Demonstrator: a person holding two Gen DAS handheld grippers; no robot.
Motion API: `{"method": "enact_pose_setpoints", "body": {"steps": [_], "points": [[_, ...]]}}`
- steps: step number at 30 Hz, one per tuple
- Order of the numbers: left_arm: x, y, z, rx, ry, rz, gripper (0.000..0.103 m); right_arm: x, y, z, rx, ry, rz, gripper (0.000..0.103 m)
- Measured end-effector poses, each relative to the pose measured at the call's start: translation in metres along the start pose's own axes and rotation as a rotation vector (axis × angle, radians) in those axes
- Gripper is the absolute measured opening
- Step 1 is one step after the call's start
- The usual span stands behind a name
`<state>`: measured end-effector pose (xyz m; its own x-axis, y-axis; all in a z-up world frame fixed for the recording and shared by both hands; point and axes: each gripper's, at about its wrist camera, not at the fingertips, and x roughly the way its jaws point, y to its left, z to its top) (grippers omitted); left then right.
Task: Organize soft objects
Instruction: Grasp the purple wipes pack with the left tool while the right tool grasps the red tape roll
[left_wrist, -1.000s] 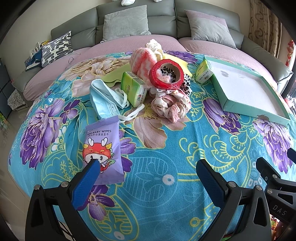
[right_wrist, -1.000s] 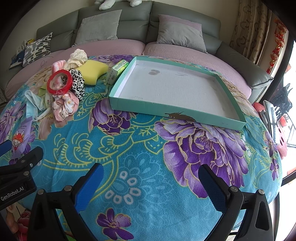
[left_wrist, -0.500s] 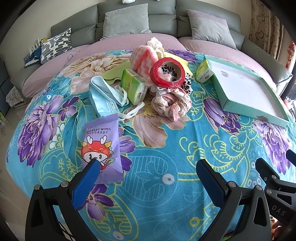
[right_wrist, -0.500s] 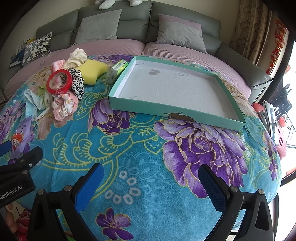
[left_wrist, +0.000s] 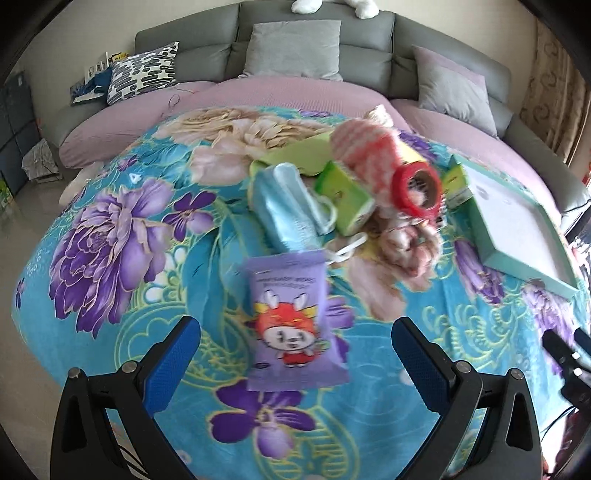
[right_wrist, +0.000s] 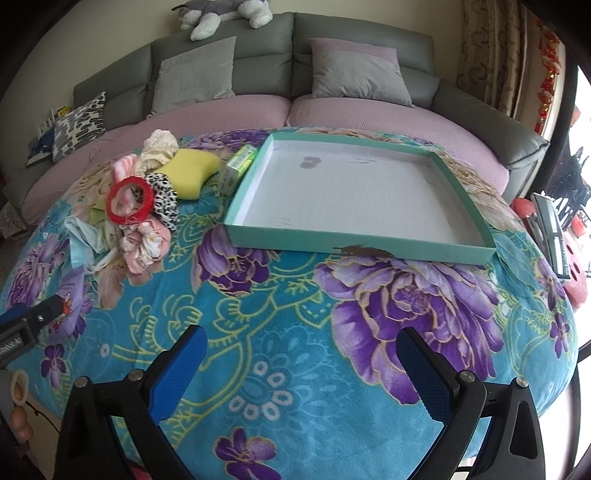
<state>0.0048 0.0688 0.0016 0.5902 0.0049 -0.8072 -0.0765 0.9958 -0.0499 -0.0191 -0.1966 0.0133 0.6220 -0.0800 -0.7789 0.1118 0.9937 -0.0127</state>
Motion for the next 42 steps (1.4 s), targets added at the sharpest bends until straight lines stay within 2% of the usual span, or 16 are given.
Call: {"method": "enact_pose_setpoints", "body": {"steps": [6, 7, 9, 12, 15, 20, 30, 42], "points": [[0.019, 0.003, 0.001, 0.006, 0.028, -0.017, 0.101, 0.010, 0.022, 0.008, -0.054, 0.014, 0.025, 0.103], [0.021, 0.001, 0.001, 0.015, 0.029, -0.011, 0.098, 0.011, 0.024, 0.009, -0.054, 0.016, 0.035, 0.103], [0.028, 0.000, 0.001, 0.030, 0.041, -0.003, 0.080, 0.014, 0.029, 0.012, -0.055, 0.020, 0.062, 0.103], [0.037, 0.000, -0.001, 0.032, 0.070, -0.014, 0.073, 0.018, 0.038, 0.017, -0.072, 0.022, 0.076, 0.103], [0.039, -0.001, -0.002, 0.045, 0.074, -0.004, 0.064, 0.022, 0.048, 0.022, -0.094, 0.020, 0.082, 0.103], [0.037, -0.002, -0.003, 0.051, 0.083, -0.019, 0.055, 0.026, 0.061, 0.030, -0.116, 0.016, 0.099, 0.103], [0.035, 0.006, -0.003, 0.035, 0.066, -0.060, 0.049, 0.030, 0.078, 0.042, -0.135, -0.004, 0.139, 0.103], [0.016, 0.017, 0.005, 0.027, -0.002, -0.103, 0.046, 0.038, 0.126, 0.066, -0.237, -0.064, 0.263, 0.103]]}}
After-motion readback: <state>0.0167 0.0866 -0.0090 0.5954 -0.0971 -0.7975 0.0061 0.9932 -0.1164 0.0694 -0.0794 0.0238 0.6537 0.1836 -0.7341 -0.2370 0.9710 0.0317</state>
